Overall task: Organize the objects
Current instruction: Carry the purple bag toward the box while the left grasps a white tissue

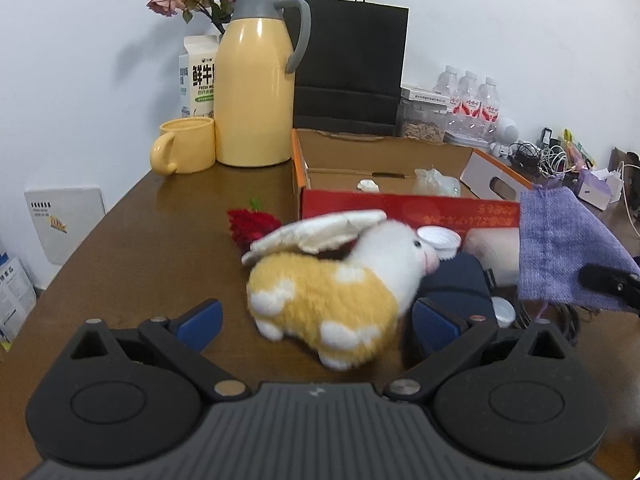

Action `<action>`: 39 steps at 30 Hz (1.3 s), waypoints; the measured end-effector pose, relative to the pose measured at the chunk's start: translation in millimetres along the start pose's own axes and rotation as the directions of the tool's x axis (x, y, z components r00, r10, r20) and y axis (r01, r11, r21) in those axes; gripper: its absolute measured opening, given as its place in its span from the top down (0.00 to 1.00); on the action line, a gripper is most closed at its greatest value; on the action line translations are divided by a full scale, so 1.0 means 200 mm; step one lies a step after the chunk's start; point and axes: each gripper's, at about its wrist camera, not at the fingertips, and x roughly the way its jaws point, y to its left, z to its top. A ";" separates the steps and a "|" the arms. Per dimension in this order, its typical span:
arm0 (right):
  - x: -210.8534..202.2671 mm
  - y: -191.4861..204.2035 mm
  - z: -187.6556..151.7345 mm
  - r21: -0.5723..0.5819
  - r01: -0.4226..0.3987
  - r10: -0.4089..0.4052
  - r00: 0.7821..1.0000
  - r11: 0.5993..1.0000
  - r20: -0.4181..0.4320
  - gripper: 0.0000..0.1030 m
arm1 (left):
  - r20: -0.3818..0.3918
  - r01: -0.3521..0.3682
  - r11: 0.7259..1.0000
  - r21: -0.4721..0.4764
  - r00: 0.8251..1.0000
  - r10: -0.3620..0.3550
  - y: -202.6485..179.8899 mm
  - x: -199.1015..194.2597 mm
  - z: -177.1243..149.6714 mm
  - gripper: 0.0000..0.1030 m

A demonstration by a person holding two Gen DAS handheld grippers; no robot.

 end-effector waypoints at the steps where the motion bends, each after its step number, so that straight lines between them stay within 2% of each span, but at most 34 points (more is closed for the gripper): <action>1: 0.01 0.00 0.00 0.001 -0.001 0.001 1.000 1.000 -0.001 0.94 | 0.006 -0.005 1.000 0.002 1.000 0.005 0.00 0.01 0.02 0.00; 5: 0.05 0.00 0.01 0.001 0.000 0.000 1.000 1.000 -0.004 0.94 | 0.042 -0.028 0.999 0.033 0.999 0.026 0.01 0.06 0.09 0.00; 12: 0.09 0.00 0.04 0.004 -0.002 0.002 1.000 1.000 -0.009 0.94 | 0.031 -0.075 0.988 0.132 0.997 0.072 0.03 0.21 0.17 0.00; 13: 0.10 0.00 0.04 0.003 -0.002 0.002 1.000 1.000 -0.009 0.94 | 0.025 -0.078 0.986 0.146 0.997 0.075 0.03 0.23 0.18 0.03; 14: 0.11 0.00 0.04 0.004 -0.003 0.003 1.000 1.000 -0.010 0.94 | 0.020 -0.072 0.984 0.164 0.997 0.070 0.03 0.25 0.19 0.10; 15: 0.11 0.00 0.04 0.005 -0.004 0.004 1.000 1.000 -0.009 0.94 | 0.013 -0.058 0.982 0.182 0.998 0.056 0.03 0.26 0.19 0.12; 17: 0.12 0.00 0.05 0.005 -0.006 0.006 1.000 1.000 -0.009 0.94 | 0.002 -0.030 0.977 0.212 1.000 0.031 0.02 0.28 0.20 0.29; 18: 0.12 0.00 0.05 0.004 -0.006 0.006 1.000 1.000 -0.009 0.94 | -0.003 -0.013 0.973 0.230 1.000 0.014 0.01 0.28 0.19 0.34; 19: 0.12 0.01 0.05 0.003 -0.007 0.007 1.000 1.000 -0.009 0.94 | -0.005 0.005 0.969 0.249 1.000 -0.004 0.00 0.29 0.18 0.47; 20: 0.12 0.00 0.05 0.004 -0.008 0.008 1.000 1.000 -0.010 0.94 | -0.006 0.023 0.963 0.270 1.000 -0.022 -0.01 0.29 0.18 0.63; 23: 0.13 0.00 0.06 0.004 -0.011 0.011 1.000 1.000 -0.013 0.94 | 0.019 0.012 0.939 0.344 1.000 -0.020 -0.06 0.28 0.14 0.81; 25: 0.14 0.00 0.05 0.005 -0.011 0.011 1.000 1.000 -0.014 0.94 | 0.059 -0.010 0.928 0.372 0.998 -0.013 -0.09 0.24 0.11 0.86; 32: 0.14 0.01 0.06 0.006 -0.014 0.014 1.000 1.000 -0.013 0.94 | 0.143 -0.023 0.931 0.365 0.989 -0.032 -0.11 0.09 0.12 0.89; 39: 0.13 0.01 0.09 0.009 -0.026 0.026 1.000 1.000 0.009 0.94 | 0.193 0.006 0.940 0.341 0.978 -0.076 -0.19 0.01 0.21 0.90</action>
